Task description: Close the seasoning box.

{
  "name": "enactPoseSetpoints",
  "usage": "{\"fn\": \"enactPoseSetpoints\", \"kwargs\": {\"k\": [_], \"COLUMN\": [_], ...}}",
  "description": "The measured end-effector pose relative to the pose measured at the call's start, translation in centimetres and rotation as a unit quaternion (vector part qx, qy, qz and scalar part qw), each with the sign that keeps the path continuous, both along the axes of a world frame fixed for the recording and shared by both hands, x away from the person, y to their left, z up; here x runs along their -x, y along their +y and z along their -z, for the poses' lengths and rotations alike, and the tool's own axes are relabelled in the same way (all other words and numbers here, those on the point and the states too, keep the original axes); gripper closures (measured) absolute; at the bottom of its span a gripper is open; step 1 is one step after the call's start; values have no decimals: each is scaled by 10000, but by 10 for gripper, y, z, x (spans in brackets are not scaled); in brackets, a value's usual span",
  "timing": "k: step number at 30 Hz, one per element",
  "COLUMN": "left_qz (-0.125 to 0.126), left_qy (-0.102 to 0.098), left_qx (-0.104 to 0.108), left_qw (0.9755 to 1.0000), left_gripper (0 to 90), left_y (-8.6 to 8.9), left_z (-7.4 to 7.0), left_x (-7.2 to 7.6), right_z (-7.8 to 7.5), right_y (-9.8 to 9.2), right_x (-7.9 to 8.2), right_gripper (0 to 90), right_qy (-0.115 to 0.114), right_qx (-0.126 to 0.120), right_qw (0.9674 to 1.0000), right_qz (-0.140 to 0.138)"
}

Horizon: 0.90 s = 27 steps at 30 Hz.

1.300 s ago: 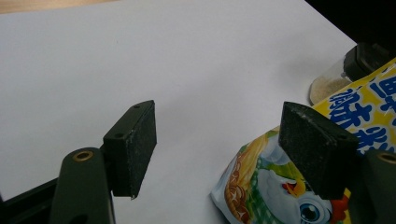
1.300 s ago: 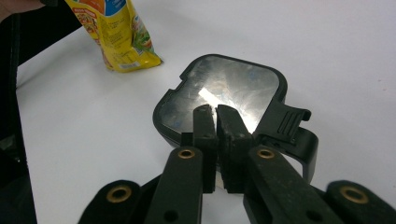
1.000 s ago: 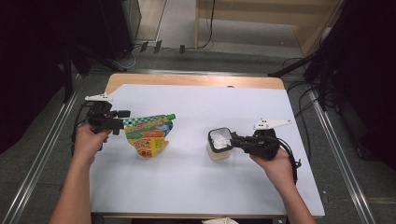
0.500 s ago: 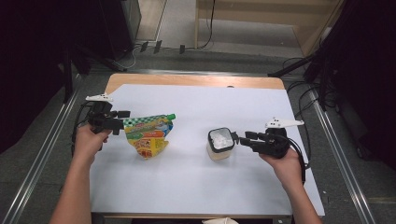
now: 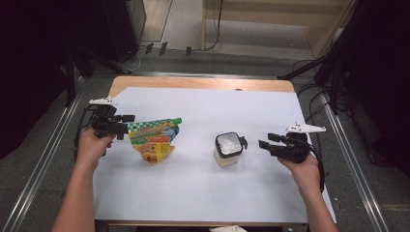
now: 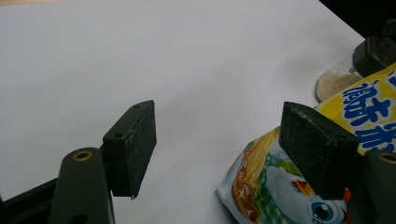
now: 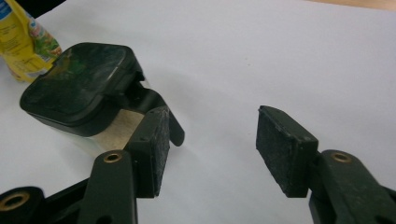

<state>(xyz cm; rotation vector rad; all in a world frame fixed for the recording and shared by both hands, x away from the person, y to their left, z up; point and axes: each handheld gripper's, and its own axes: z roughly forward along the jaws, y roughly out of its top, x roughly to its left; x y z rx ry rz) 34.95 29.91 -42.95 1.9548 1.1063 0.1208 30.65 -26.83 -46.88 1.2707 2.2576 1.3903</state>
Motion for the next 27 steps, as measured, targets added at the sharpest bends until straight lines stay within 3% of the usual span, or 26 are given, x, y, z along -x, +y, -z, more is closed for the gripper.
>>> {"fn": "enactPoseSetpoints", "kwargs": {"k": [8,10,16,27], "left_qz": [20,12,45,78], "left_qy": [23,40,59,96], "left_qx": [-48,-85,-119,-184], "left_qw": [10000,10000,9999,9998], "left_gripper": [285,285,286,287], "left_y": [-1,-1,-2,-2], "left_z": [2,2,4,6], "left_x": [-1,-1,-2,-2], "right_z": [7,10,17,23], "right_y": [-10,-10,-12,-12], "right_x": [-3,-3,-6,-8], "right_gripper": [395,375,337,298], "right_qy": [-5,-98,-92,-92], "right_qx": [17,114,291,382], "right_qw": [9998,9993,9985,9975], "right_qz": [193,337,449,582]}}
